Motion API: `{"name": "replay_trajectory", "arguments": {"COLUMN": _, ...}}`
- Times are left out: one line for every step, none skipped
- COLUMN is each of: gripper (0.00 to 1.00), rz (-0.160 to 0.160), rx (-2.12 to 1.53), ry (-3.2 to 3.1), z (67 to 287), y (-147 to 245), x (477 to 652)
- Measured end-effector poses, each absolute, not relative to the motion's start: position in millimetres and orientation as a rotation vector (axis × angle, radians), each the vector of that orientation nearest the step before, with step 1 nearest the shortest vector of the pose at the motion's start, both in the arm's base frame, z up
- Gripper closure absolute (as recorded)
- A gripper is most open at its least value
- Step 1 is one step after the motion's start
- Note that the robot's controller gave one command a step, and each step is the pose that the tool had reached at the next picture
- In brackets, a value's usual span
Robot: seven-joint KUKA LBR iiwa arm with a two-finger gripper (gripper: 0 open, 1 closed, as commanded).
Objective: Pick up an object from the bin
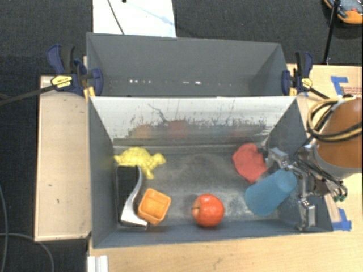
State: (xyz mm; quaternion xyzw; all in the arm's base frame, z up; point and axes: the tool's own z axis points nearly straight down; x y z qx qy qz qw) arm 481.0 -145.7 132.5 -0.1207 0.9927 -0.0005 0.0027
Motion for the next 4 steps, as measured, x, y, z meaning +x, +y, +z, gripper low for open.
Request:
{"name": "replay_trajectory", "arguments": {"gripper": 0.0, "rz": -0.005, "rx": -0.587, "ry": 3.075, "z": 109, "y": -152, "x": 484.3}}
{"name": "replay_trajectory", "arguments": {"gripper": 0.0, "rz": -0.016, "rx": -0.976, "ry": 2.949, "z": 89, "y": -142, "x": 489.2}}
{"name": "replay_trajectory", "arguments": {"gripper": 1.0, "rz": 0.011, "rx": -1.099, "ry": 2.93, "z": 73, "y": -142, "x": 480.4}}
{"name": "replay_trajectory", "arguments": {"gripper": 1.0, "rz": 0.011, "rx": -1.1, "ry": 2.929, "z": 73, "y": -142, "x": 480.4}}
